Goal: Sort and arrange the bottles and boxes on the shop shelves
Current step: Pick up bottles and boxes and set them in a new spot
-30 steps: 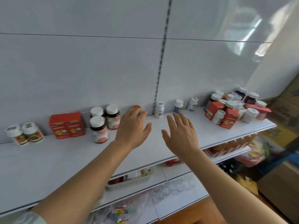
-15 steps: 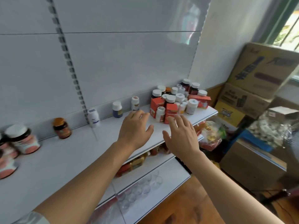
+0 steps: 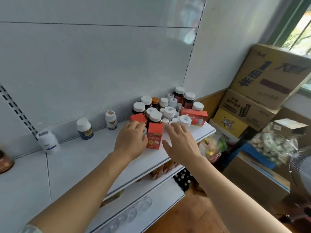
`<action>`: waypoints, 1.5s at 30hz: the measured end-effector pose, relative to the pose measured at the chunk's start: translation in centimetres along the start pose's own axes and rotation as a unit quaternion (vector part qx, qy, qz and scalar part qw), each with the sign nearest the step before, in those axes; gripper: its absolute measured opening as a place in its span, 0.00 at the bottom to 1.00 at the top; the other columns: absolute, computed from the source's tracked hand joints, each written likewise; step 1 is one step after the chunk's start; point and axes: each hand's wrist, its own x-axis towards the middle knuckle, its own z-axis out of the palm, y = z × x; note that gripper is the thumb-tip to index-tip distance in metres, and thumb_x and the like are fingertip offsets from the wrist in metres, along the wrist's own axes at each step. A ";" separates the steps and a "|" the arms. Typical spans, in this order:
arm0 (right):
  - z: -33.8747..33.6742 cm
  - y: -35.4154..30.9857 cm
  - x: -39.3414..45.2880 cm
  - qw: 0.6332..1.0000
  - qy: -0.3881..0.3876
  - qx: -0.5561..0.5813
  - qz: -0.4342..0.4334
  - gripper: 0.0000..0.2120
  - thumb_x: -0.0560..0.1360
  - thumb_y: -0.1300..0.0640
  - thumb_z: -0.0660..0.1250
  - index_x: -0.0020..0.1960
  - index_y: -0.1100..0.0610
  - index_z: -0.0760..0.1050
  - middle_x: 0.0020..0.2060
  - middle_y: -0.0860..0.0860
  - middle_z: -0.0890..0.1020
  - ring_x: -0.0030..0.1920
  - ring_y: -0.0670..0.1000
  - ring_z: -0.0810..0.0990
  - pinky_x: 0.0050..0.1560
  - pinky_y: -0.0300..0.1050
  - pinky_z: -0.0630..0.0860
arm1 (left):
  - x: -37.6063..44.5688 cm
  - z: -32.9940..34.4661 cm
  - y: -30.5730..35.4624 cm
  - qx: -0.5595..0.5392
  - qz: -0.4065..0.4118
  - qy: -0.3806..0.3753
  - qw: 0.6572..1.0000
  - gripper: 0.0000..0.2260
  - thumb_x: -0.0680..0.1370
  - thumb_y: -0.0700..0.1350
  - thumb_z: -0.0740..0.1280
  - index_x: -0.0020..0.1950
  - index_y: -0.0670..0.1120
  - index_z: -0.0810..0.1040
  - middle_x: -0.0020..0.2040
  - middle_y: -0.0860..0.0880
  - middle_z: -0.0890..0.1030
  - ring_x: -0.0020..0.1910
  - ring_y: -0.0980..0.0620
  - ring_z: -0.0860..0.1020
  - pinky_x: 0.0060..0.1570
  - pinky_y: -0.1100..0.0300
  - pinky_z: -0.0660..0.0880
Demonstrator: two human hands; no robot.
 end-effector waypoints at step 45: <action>-2.1 -9.9 4.6 0.879 -0.118 0.314 -0.340 0.17 0.79 0.48 0.65 0.66 0.49 0.74 0.57 0.46 0.79 0.48 0.44 0.80 0.48 0.38 0.77 | -15.2 -10.1 -2.7 -0.322 -0.321 0.176 0.873 0.10 0.77 0.46 0.70 0.57 0.55 0.82 0.56 0.53 0.82 0.54 0.55 0.81 0.52 0.51 0.81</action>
